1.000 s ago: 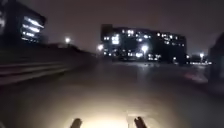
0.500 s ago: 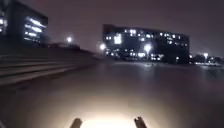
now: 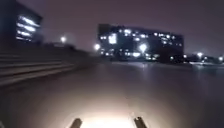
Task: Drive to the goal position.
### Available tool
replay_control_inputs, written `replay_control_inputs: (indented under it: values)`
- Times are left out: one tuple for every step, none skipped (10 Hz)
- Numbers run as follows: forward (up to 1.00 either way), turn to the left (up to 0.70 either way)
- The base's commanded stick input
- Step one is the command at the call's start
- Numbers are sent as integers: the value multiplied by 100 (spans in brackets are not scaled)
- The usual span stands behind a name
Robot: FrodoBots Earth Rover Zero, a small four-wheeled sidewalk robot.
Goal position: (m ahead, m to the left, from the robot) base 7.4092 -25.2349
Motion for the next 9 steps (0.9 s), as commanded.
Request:
replay_control_inputs:
  values:
    - [100, 0]
    - [100, 0]
    - [100, 0]
    - [100, 0]
    - [100, 0]
    - [100, 0]
    - [100, 0]
    - [100, 0]
    - [100, -1]
